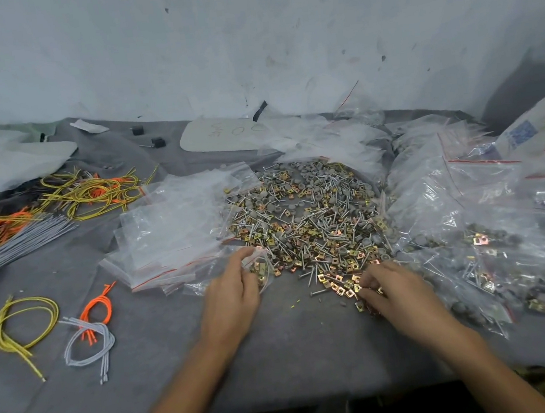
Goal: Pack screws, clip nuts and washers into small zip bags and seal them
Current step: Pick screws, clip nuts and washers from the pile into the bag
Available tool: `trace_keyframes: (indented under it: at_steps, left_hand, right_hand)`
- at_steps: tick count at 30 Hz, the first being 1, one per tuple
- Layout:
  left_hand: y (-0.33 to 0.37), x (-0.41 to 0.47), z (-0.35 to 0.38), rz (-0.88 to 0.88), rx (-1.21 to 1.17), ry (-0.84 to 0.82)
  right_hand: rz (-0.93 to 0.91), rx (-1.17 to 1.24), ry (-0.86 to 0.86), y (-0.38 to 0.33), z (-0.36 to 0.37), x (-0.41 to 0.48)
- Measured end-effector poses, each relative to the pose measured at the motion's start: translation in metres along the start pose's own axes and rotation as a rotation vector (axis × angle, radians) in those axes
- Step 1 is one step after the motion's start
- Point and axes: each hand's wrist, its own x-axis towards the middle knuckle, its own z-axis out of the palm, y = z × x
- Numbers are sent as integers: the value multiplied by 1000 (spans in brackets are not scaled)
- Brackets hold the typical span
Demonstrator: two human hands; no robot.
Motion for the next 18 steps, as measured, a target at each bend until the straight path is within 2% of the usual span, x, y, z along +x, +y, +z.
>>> trace_keyframes:
  at_steps: [6, 10, 15, 18]
  left_hand:
    - [1, 1, -1, -12, -2, 2]
    - [1, 1, -1, -21, -13, 8]
    - [4, 1, -3, -44, -29, -3]
    - [3, 1, -2, -48, -53, 10]
  right_hand:
    - [-3, 295, 110, -22, -5, 14]
    - [-74, 485, 83, -69, 6, 32]
    - [-155, 486, 19, -116, 34, 57]
    - [-213, 337, 31, -130, 46, 69]
